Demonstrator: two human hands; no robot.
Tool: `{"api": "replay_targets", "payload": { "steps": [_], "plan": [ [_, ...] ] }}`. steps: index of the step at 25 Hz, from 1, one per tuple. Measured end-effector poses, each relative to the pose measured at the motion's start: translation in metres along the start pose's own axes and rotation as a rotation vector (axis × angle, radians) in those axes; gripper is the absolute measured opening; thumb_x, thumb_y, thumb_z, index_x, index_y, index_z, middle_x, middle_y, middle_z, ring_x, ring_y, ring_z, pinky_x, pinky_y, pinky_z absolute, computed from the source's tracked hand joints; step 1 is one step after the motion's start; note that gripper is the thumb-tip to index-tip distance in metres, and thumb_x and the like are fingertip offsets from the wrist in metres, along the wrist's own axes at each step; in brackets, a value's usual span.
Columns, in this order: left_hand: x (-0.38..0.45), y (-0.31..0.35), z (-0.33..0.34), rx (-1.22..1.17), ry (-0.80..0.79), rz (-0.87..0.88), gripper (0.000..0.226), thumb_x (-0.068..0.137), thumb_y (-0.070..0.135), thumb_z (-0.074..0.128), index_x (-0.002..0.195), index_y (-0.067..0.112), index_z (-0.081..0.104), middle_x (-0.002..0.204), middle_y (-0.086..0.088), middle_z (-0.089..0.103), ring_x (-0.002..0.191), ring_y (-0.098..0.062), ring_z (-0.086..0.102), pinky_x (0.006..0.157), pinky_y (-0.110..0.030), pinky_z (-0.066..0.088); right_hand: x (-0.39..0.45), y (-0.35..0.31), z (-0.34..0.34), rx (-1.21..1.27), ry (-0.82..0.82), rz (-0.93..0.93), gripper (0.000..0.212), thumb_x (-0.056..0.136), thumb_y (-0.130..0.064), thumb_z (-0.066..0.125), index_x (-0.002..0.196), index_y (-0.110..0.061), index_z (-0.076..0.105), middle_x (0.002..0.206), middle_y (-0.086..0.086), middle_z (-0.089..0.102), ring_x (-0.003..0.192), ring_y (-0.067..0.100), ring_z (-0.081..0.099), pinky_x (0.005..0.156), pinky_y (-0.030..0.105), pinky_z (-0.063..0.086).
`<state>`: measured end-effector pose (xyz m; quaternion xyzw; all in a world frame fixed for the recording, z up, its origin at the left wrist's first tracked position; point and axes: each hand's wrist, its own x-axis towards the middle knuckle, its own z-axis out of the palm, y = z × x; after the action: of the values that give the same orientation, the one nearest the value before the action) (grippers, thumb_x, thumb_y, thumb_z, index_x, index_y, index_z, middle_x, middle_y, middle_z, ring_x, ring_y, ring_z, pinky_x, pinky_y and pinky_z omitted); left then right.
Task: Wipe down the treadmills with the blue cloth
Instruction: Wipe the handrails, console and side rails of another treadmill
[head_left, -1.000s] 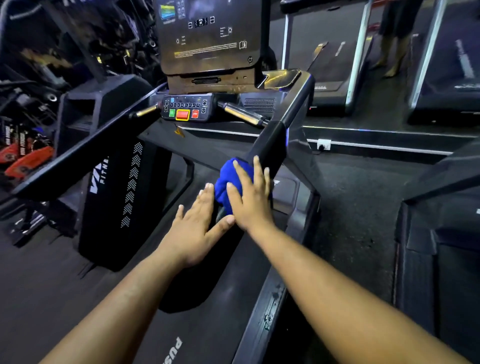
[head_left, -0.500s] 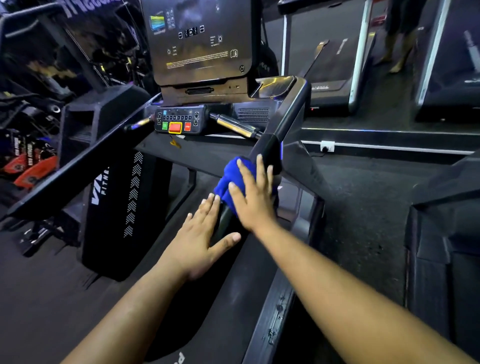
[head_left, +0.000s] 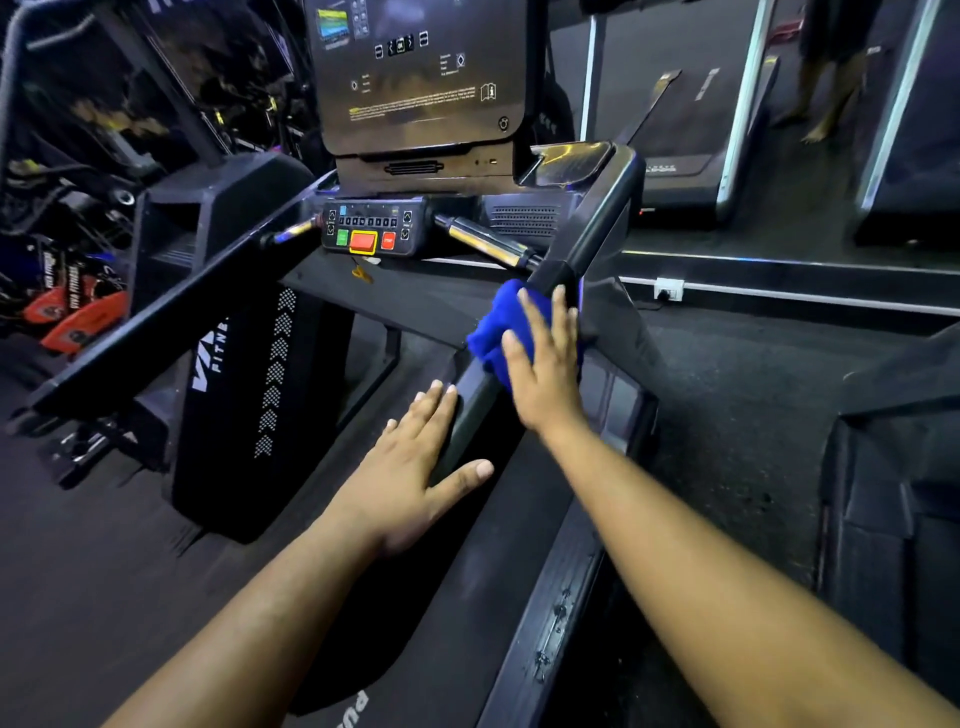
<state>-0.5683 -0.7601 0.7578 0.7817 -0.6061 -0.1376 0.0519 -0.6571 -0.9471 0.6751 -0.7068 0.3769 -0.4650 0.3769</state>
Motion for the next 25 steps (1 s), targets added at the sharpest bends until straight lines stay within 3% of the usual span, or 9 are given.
{"api": "replay_targets", "payload": {
  "steps": [4,7,10,14,17,19,21,23,25],
  "plan": [
    [-0.002,0.002,0.0,-0.008,0.001,-0.006,0.105,0.071,0.094,0.014,0.157,0.036,-0.005,0.163,0.016,-0.014,0.148,0.002,-0.015,0.125,-0.035,0.0,0.072,0.02,-0.009,0.164,0.156,0.369,0.068,0.097,-0.048,0.039,0.157,-0.025,0.018,0.165,0.015,0.007,0.152,0.03,0.007,0.123,0.043,0.01],
    [-0.001,0.001,-0.001,-0.03,-0.003,-0.01,0.108,0.069,0.097,0.013,0.157,0.037,-0.005,0.163,0.017,-0.014,0.148,0.002,-0.015,0.125,-0.036,0.002,0.005,0.011,0.007,0.362,0.146,0.417,0.072,0.098,-0.045,0.039,0.157,-0.009,0.018,0.164,0.014,0.011,0.152,0.024,0.011,0.123,0.032,0.008],
    [0.001,0.0,0.0,-0.035,0.003,0.002,0.111,0.066,0.099,0.011,0.156,0.037,-0.005,0.163,0.017,-0.014,0.148,0.003,-0.015,0.126,-0.036,0.003,-0.096,-0.009,0.029,0.458,0.07,0.354,0.079,0.094,-0.052,0.036,0.156,-0.01,0.014,0.165,0.003,0.009,0.152,0.011,0.006,0.123,0.026,0.005],
    [-0.001,0.0,0.0,-0.037,-0.002,-0.001,0.105,0.071,0.094,0.016,0.157,0.037,-0.004,0.162,0.018,-0.016,0.147,0.005,-0.016,0.125,-0.032,0.001,-0.012,0.0,0.015,0.178,0.112,0.37,0.07,0.099,-0.045,0.036,0.156,-0.01,0.016,0.165,0.015,0.007,0.152,0.029,0.006,0.123,0.038,0.003],
    [0.0,0.0,0.0,-0.028,0.0,0.003,0.104,0.072,0.092,0.016,0.156,0.036,-0.008,0.162,0.018,-0.019,0.147,0.005,-0.016,0.124,-0.032,-0.002,0.081,0.002,-0.018,-0.065,0.073,0.356,0.06,0.101,-0.04,0.045,0.155,-0.027,0.024,0.166,0.011,-0.001,0.151,0.036,0.0,0.121,0.054,0.007],
    [0.0,-0.001,0.0,-0.034,-0.003,0.004,0.103,0.074,0.09,0.018,0.155,0.035,-0.013,0.161,0.017,-0.021,0.147,0.003,-0.017,0.125,-0.033,-0.003,0.077,-0.011,-0.014,-0.194,0.006,0.281,0.052,0.098,-0.034,0.05,0.148,-0.029,0.04,0.167,0.003,0.0,0.152,0.033,-0.002,0.118,0.062,0.012],
    [0.0,-0.003,0.001,-0.05,0.0,0.012,0.102,0.076,0.088,0.02,0.155,0.034,-0.015,0.161,0.017,-0.022,0.146,0.004,-0.02,0.125,-0.035,-0.003,0.035,-0.024,-0.003,-0.206,-0.051,0.094,0.045,0.094,-0.029,0.053,0.14,-0.026,0.053,0.166,-0.001,0.01,0.152,0.03,-0.004,0.118,0.063,0.014],
    [0.001,-0.003,0.001,-0.064,0.007,0.017,0.103,0.076,0.088,0.021,0.155,0.032,-0.016,0.161,0.016,-0.023,0.145,0.006,-0.022,0.124,-0.035,-0.004,0.003,-0.019,-0.003,-0.242,-0.139,-0.05,0.044,0.095,-0.031,0.054,0.139,-0.026,0.054,0.165,-0.002,0.015,0.152,0.03,-0.007,0.119,0.058,0.013],
    [0.001,-0.003,0.001,-0.057,0.016,0.022,0.105,0.075,0.088,0.019,0.155,0.031,-0.017,0.162,0.014,-0.023,0.146,0.004,-0.021,0.124,-0.036,-0.004,0.033,-0.014,-0.017,-0.315,-0.187,-0.03,0.046,0.097,-0.037,0.052,0.143,-0.03,0.05,0.166,-0.001,0.011,0.152,0.031,-0.007,0.12,0.057,0.012]
  ]
}}
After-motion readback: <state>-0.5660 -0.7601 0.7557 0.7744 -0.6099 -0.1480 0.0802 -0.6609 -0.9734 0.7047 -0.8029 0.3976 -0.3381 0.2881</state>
